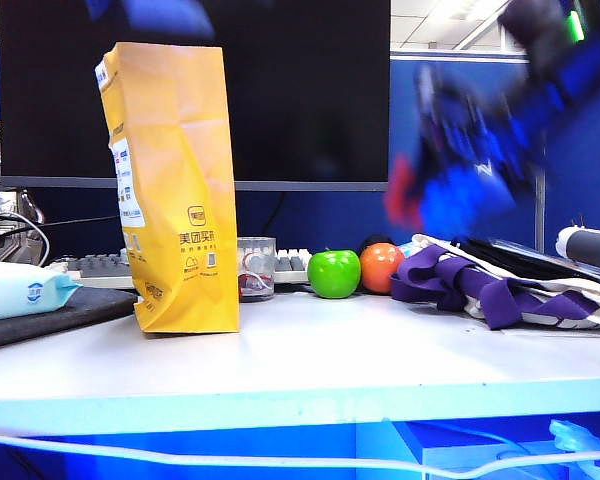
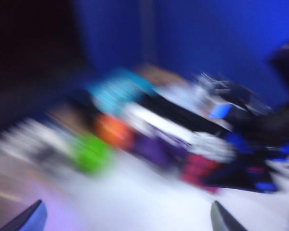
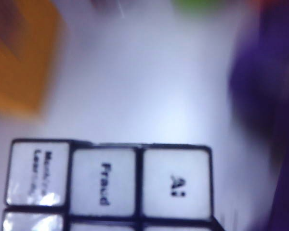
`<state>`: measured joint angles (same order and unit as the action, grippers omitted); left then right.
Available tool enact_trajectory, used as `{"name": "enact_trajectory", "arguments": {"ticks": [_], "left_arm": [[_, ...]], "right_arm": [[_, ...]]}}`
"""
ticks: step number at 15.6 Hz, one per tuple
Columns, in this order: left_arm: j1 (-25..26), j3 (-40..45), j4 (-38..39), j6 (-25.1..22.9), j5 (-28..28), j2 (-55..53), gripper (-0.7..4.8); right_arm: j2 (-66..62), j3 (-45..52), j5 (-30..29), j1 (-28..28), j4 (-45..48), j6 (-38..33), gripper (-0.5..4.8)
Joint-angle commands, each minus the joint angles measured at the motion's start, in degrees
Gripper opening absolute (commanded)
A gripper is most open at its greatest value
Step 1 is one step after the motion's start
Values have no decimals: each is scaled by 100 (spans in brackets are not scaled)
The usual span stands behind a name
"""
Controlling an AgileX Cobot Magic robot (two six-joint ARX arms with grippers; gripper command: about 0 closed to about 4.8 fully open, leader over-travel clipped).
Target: Pick up the Rubik's Cube and throw it into the yellow paper bag.
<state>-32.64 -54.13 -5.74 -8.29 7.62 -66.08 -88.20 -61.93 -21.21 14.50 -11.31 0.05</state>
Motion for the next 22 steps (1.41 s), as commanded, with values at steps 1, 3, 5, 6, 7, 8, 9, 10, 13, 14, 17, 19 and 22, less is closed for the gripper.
{"name": "enact_trajectory", "arguments": {"ticks": [1, 3, 5, 6, 7, 8, 9, 10, 13, 14, 17, 19, 22], "left_arm": [[9, -136, 317, -680, -1279, 619, 479], [299, -133, 1032, -789, -1812, 1556, 479], [634, -133, 1652, -822, -1803, 2000, 479], [822, -133, 1963, -822, -1711, 2124, 479], [984, -133, 2302, -817, -1414, 2188, 479], [1097, -133, 2632, -756, -1104, 2194, 479], [1191, -129, 2957, -765, -988, 2181, 479], [1222, -129, 3145, -782, -955, 2173, 479], [1222, -127, 3086, -861, -476, 2133, 479], [1222, -127, 3008, -868, -483, 2055, 479], [1228, -127, 2942, -872, -743, 1891, 479], [1228, -127, 2922, -868, -787, 1851, 479], [1228, -127, 2885, -881, -909, 1829, 479]], "right_arm": [[118, -988, -1058, 9, 125, -195, -1], [111, -2052, -1403, 306, 249, -319, -1], [72, -2415, -1604, 704, 555, -319, -1], [15, -2542, -1617, 905, 584, -304, -1], [-114, -2669, -1773, 1067, 601, -302, -1], [-269, -2791, -1980, 1213, 636, -299, -1], [-448, -2942, -2037, 1349, 658, -299, -1], [-664, -3139, -2127, 1456, 656, -313, -1], [-1545, -4166, -2511, 1735, 638, -538, -1], [-1899, -4697, -2688, 1773, 555, -697, -1], [-2511, -5442, -2691, 1919, 376, -710, -1], [-2855, -5652, -2634, 1926, 382, -717, -1], [-3110, -5668, -2494, 1917, 385, -715, -1]]}}
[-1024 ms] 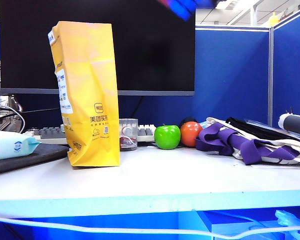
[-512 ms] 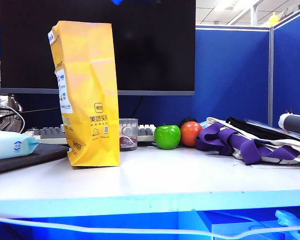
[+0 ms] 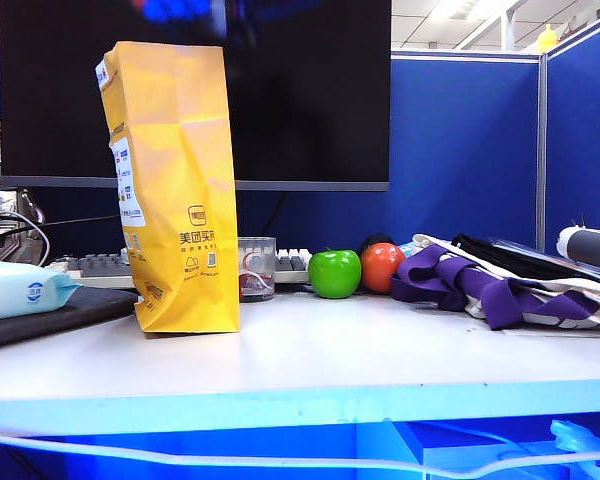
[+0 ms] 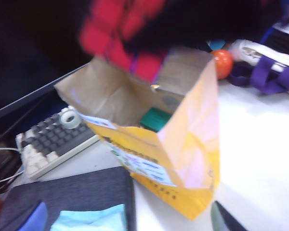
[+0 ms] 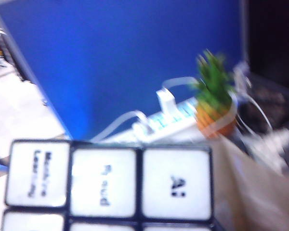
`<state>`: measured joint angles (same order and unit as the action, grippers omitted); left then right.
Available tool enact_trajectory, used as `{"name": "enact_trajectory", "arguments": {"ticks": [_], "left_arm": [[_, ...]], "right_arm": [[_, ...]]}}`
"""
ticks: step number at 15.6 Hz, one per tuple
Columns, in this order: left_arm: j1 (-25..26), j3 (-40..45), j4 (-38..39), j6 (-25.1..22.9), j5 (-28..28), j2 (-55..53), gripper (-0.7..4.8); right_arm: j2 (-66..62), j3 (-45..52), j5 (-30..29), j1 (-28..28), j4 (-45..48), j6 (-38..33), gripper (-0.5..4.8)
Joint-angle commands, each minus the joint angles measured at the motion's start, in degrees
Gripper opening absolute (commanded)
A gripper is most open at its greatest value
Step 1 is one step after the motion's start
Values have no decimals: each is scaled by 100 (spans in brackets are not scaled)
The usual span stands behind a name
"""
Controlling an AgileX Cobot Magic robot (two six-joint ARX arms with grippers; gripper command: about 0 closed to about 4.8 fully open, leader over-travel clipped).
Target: Pick up the Rubik's Cube and throw it into the yellow paper bag.
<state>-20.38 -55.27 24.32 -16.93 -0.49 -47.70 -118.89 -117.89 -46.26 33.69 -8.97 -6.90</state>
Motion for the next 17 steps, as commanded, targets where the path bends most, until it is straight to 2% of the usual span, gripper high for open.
{"name": "enact_trajectory", "arguments": {"ticks": [1, 3, 4, 5, 6, 12, 15, 17], "left_arm": [[2, -13, -127, -24, -101, -9, 479], [2, -13, -127, -24, -98, -9, 479], [2, -13, -127, -24, -98, -9, 479], [2, -13, -127, -22, -96, -11, 479], [2, -13, -127, -22, -94, -22, 479], [2, -13, -188, -2, -96, -44, 479], [39, -13, -654, -44, -146, -39, 479], [68, -15, -693, -46, -485, 28, 479]], "right_arm": [[-48, -72, 31, -2, 149, -15, -1], [-46, -76, 155, 7, 166, 96, 2], [-46, -76, 168, 4, 208, 98, 185], [-46, -76, 334, 4, 188, 96, 414], [-46, -76, 411, 4, 188, 105, 479], [-20, -188, 461, -28, 170, 87, 479], [411, -323, 374, -356, -17, 92, 479], [997, -323, 378, -754, -356, 94, 471]]}}
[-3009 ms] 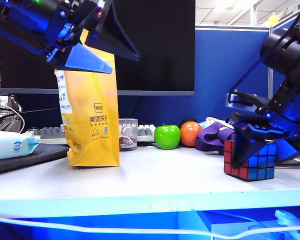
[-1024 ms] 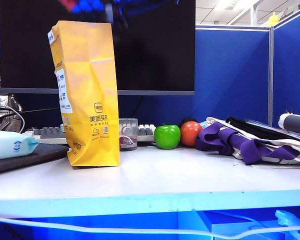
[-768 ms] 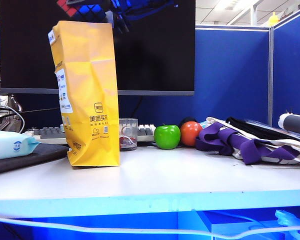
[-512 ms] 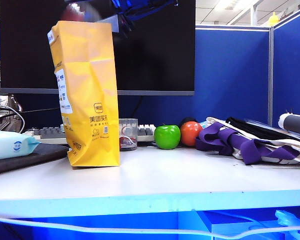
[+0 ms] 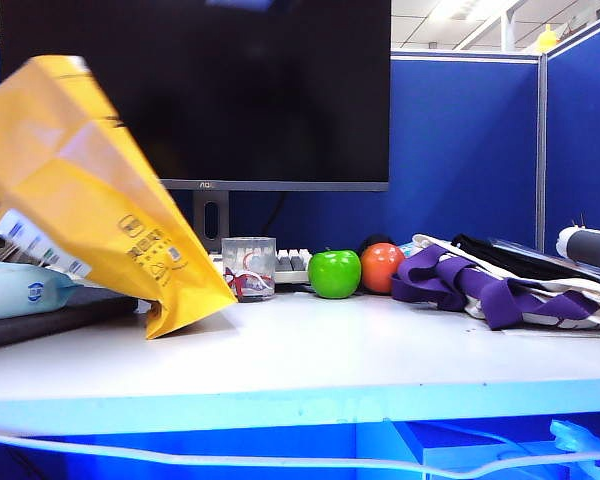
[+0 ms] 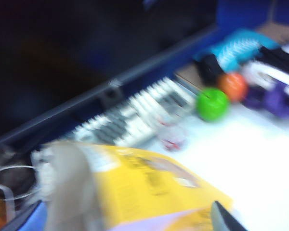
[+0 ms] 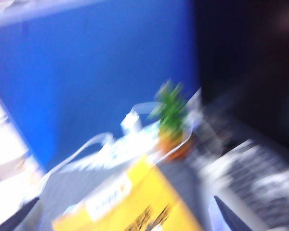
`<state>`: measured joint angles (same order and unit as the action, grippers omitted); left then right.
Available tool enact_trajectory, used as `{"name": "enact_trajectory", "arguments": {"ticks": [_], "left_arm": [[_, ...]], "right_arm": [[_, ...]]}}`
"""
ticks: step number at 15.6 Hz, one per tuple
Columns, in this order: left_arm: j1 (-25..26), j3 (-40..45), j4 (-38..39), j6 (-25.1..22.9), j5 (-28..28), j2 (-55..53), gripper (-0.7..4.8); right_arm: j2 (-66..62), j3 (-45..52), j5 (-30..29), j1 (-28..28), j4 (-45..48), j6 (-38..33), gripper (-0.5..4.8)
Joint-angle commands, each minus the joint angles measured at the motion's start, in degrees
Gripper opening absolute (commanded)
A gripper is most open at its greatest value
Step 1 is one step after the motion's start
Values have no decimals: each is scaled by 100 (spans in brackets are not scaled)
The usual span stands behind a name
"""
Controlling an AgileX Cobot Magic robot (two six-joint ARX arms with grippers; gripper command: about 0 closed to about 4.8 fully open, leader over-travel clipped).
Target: Pick up the Rubik's Cube and throw it into the yellow paper bag.
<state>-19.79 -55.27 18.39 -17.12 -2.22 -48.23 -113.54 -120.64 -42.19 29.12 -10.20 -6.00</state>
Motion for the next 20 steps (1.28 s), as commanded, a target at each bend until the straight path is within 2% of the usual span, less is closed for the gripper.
{"name": "enact_trajectory", "arguments": {"ticks": [1, 3, 5, 6, 7, 8, 9, 10, 11, 12, 13, 14, 15, 16, 17, 18, 20], "left_arm": [[9, -15, -153, -50, -503, 245, 479], [9, -15, -452, -48, -612, 820, 479], [9, -15, -481, -24, -612, 1561, 479], [9, -15, -48, 114, -608, 2096, 479], [9, -13, 400, 232, -627, 2334, 479], [9, -13, 1005, 356, -977, 2575, 479], [9, -13, 1379, 457, -1257, 2767, 479], [9, -7, 1587, 492, -1204, 2999, 479], [9, 44, 1561, 531, -1161, 3268, 479], [9, 144, 1495, 492, -1060, 3648, 479], [7, 225, 1519, 516, -802, 3917, 455], [7, 356, 1596, 560, -299, 4151, 431], [7, 538, 1631, 564, -61, 4308, 425], [7, 870, 1578, 584, 186, 4406, 425], [7, 1143, 1495, 625, 278, 4398, 411], [7, 1419, 1357, 629, 398, 4391, 346], [7, 2059, 817, 911, 466, 4389, 325]], "right_arm": [[732, -48, -37, -509, -424, 26, 428], [1296, -46, -9, -894, -870, 352, 407], [1867, -24, 278, -1062, -1416, 1082, 388], [2332, -22, 623, -1064, -1856, 1582, 389], [2579, 11, 638, -1062, -2011, 1714, 389], [2922, 181, 632, -1047, -2002, 1718, 387], [3244, 433, 656, -1047, -1904, 1792, 366], [3624, 809, 778, -1047, -1751, 1956, 329], [4085, 1329, 1067, -1047, -1521, 2081, 322], [4907, 2356, 1405, -1047, -988, 2098, 322], [5523, 3204, 1644, -1047, -474, 2026, 322], [6332, 4404, 2087, -1040, 326, 1895, 318], [7044, 5556, 2374, -1008, 1233, 1659, 291], [7834, 7023, 2715, -1001, 2393, 1172, 291], [8310, 7943, 3025, -999, 2900, 809, 286], [8583, 8590, 3108, -994, 3025, 649, 283], [8736, 9591, 3086, -946, 3067, -31, 280]]}}
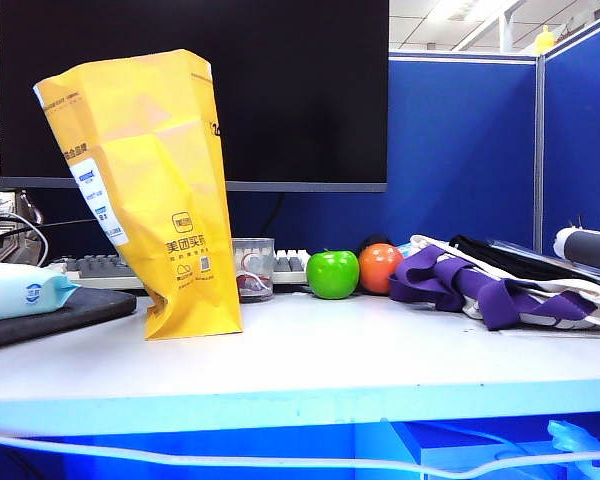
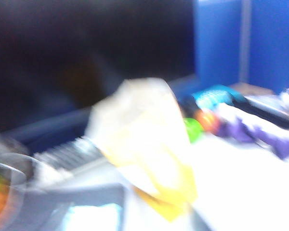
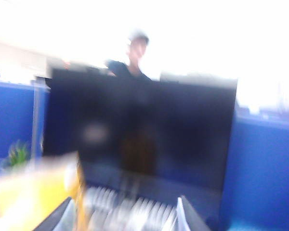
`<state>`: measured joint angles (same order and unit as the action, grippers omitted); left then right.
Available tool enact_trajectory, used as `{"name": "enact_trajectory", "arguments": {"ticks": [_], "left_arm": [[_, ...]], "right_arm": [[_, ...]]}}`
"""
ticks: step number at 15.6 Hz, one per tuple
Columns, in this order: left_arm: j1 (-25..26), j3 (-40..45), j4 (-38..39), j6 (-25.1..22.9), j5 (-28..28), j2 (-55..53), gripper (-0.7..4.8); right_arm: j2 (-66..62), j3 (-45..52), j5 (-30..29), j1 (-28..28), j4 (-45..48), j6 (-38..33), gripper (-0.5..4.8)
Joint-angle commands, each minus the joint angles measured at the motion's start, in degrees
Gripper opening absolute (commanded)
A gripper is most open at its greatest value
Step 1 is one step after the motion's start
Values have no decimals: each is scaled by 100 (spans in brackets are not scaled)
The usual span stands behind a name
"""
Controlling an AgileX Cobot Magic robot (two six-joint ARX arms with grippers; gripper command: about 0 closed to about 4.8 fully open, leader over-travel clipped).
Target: Pick up the Rubik's Cube and throw it into the yellow paper bag.
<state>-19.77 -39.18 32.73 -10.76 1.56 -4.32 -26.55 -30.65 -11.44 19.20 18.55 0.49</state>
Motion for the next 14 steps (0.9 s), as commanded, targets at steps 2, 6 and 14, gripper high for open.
{"name": "enact_trajectory", "arguments": {"ticks": [2, 6, 14], "left_arm": [[4, 957, -1091, 286, -177, -26, 217], [4, 1276, -1067, 273, -302, -66, 79], [4, 1279, -1244, 286, -306, -66, 80]], "right_arm": [[-173, 1357, 46, 39, 212, -822, 187], [-664, 1871, 9, 33, 140, -800, -1], [-1351, 1871, 22, 33, 184, -839, -1]]}}
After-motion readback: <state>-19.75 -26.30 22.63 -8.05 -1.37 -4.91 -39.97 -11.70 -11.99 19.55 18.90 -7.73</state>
